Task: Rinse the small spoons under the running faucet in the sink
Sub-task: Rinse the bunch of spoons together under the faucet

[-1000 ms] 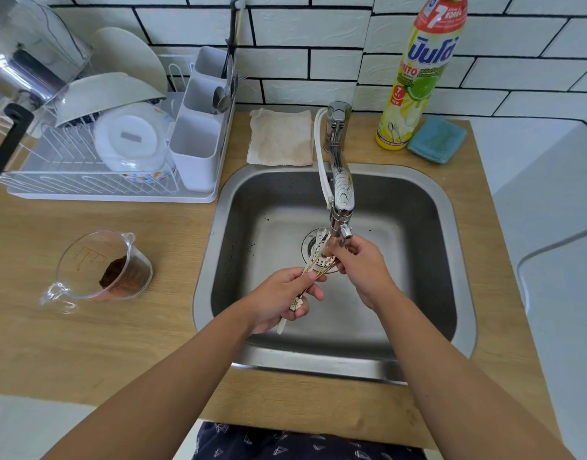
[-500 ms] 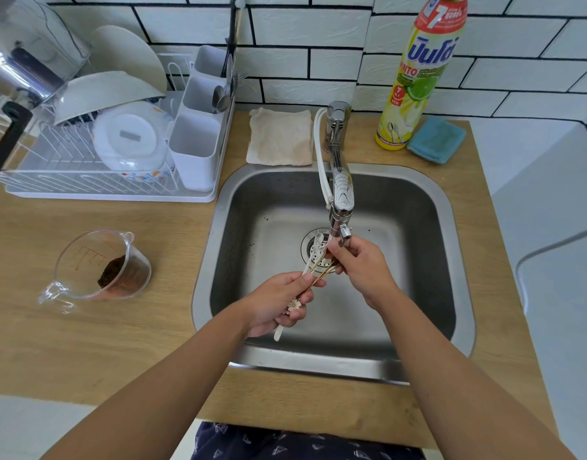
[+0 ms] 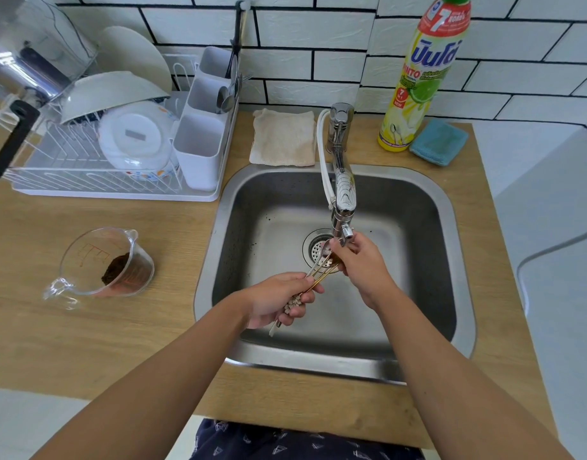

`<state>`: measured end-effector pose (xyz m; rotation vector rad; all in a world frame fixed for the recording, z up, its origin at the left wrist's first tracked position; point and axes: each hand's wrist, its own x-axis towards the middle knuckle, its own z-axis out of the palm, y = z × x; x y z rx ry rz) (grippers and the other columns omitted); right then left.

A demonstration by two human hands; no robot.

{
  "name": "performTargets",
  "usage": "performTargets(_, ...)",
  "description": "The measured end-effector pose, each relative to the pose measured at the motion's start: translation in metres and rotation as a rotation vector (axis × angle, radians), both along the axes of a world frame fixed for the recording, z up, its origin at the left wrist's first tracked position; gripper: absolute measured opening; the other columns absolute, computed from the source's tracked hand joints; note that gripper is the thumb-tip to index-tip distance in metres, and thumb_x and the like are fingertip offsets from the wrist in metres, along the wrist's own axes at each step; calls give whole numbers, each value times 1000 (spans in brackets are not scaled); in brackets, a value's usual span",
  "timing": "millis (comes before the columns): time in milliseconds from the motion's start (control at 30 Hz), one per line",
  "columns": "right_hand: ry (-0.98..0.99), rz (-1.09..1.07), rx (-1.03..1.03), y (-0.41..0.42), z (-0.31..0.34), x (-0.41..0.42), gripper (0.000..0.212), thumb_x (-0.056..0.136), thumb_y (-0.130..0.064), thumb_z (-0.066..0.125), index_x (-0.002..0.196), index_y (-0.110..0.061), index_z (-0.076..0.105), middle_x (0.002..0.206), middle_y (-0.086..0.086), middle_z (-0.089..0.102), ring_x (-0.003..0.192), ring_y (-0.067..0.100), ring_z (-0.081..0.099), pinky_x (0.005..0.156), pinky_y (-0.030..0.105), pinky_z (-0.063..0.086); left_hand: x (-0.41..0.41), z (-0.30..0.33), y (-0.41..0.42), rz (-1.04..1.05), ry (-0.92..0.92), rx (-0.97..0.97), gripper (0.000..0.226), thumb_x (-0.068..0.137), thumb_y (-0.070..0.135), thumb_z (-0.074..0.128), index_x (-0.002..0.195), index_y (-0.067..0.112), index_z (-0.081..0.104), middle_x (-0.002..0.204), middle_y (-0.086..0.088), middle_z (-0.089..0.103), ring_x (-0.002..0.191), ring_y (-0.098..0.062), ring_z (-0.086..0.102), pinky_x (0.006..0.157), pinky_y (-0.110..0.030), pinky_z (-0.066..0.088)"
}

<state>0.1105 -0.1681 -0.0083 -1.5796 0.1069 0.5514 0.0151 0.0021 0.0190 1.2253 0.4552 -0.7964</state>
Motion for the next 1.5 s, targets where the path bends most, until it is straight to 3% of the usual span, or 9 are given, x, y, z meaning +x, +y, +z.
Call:
performTargets(200, -29, 135, -16, -1, 8, 11, 5, 97, -18, 69, 94, -22, 71, 78, -4, 76, 51, -4, 53, 46, 12, 37, 9, 2, -3, -15, 95, -40, 32, 106, 41, 44, 104, 13, 58, 67, 6, 39, 46, -6, 26, 39, -18, 17)
performTargets(333, 34, 26, -42, 2, 12, 15, 39, 103, -22, 56, 75, -31, 82, 81, 5, 79, 56, 7, 56, 46, 17, 37, 15, 1, -7, -11, 78, -38, 33, 105, 48, 46, 94, 17, 53, 65, 8, 39, 45, -5, 25, 37, -16, 17)
performTargets(433, 295, -21, 341, 0, 6, 11, 33, 106, -25, 54, 87, -21, 80, 97, 9, 75, 48, 4, 39, 44, 17, 32, 24, 0, -11, 34, 18, -6, 30, 106, 45, 43, 91, 20, 50, 64, 9, 38, 45, -5, 23, 39, -17, 15)
performTargets(567, 287, 132, 296, -3, 2, 7, 18, 103, -15, 61, 101, -3, 74, 71, -2, 64, 51, 5, 38, 47, 16, 35, 43, 2, -9, -22, -29, 23, 34, 106, 45, 45, 92, 16, 56, 67, 7, 44, 48, -5, 32, 41, -17, 21)
performTargets(800, 171, -269, 367, -25, 24, 22, 23, 105, -13, 58, 90, -7, 74, 82, 3, 76, 56, 2, 52, 56, 17, 49, 63, 1, -4, -136, -27, 270, 53, 90, 71, 50, 111, 25, 66, 92, 2, 72, 65, -13, 61, 58, -24, 45)
performTargets(967, 171, -385, 368, -47, 25, 17, 20, 103, -16, 60, 105, -2, 74, 92, 2, 80, 63, 2, 63, 65, 19, 57, 76, -13, -44, 385, -113, -25, 26, 100, 32, 55, 119, 16, 64, 94, -4, 65, 51, -10, 55, 47, -21, 45)
performTargets(1300, 245, -432, 371, -40, 15, 3, 17, 101, -13, 63, 101, -2, 77, 84, -1, 78, 60, 4, 61, 61, 17, 55, 60, -8, -35, 372, -123, -156, 13, 102, 0, 48, 102, 8, 58, 89, -12, 62, 71, -15, 63, 69, -26, 56)
performTargets(1400, 244, -447, 372, -35, 16, 3, 18, 103, -12, 61, 96, -4, 76, 80, -2, 77, 57, 3, 57, 58, 16, 53, 59, -4, -37, 331, -100, -51, 26, 101, 8, 46, 121, 7, 62, 95, -11, 58, 67, -13, 58, 60, -26, 51)
performTargets(1500, 210, -416, 339, -33, 19, 5, 22, 102, -10, 62, 87, -7, 78, 75, -3, 74, 56, 3, 58, 59, 15, 53, 55, -1, -38, 231, -115, 166, 22, 92, 39, 55, 101, 26, 70, 82, -5, 58, 59, -12, 52, 50, -25, 42)
